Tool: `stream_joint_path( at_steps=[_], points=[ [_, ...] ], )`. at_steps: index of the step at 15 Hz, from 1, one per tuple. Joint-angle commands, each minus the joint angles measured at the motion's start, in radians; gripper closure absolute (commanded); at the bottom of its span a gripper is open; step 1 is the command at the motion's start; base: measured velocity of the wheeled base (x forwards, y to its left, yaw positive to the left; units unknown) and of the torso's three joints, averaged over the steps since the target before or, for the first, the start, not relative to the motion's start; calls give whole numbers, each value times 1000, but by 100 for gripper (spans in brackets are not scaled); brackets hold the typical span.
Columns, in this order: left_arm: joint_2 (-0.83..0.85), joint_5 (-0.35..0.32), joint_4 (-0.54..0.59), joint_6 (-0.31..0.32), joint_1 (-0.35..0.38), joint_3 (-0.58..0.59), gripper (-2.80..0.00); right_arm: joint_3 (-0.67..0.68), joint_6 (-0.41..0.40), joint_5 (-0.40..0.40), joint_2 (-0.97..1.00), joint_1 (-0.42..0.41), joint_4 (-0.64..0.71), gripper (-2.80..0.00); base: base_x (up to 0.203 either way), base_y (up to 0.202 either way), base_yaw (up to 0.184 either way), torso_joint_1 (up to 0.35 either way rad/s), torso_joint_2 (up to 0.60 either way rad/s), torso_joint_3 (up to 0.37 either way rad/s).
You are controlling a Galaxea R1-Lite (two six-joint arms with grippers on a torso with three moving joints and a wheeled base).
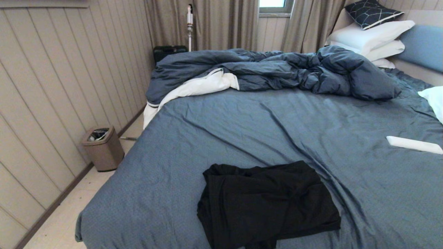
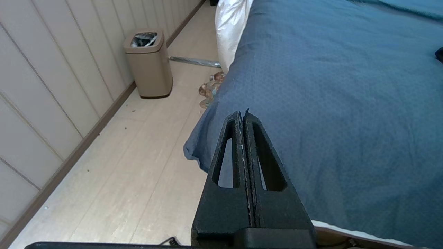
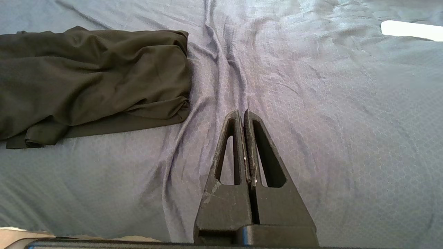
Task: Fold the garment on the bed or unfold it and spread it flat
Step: Unford the black T-shirt
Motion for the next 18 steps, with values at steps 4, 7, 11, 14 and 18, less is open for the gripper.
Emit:
stream_joint_path(
  at_steps=[4,7,11,14,18],
  points=[
    [0,3,-9,10,0,0,0,0,0,1,2,0,-1,0,0,0,0,0,0,0],
    [0,-10,-117,20,0,0,0,0,2,1,2,0,-1,0,0,0,0,0,0,0],
    [0,-25,-179,39,0,0,0,0,2,1,2,2,-1,0,0,0,0,0,0,0],
    [0,-23,-182,37,-1,0,0,0,0,1,2,2,-1,0,0,0,0,0,0,0],
    [0,-19,-182,10,-1,0,0,0,0,1,2,2,-1,0,0,0,0,0,0,0]
  ],
)
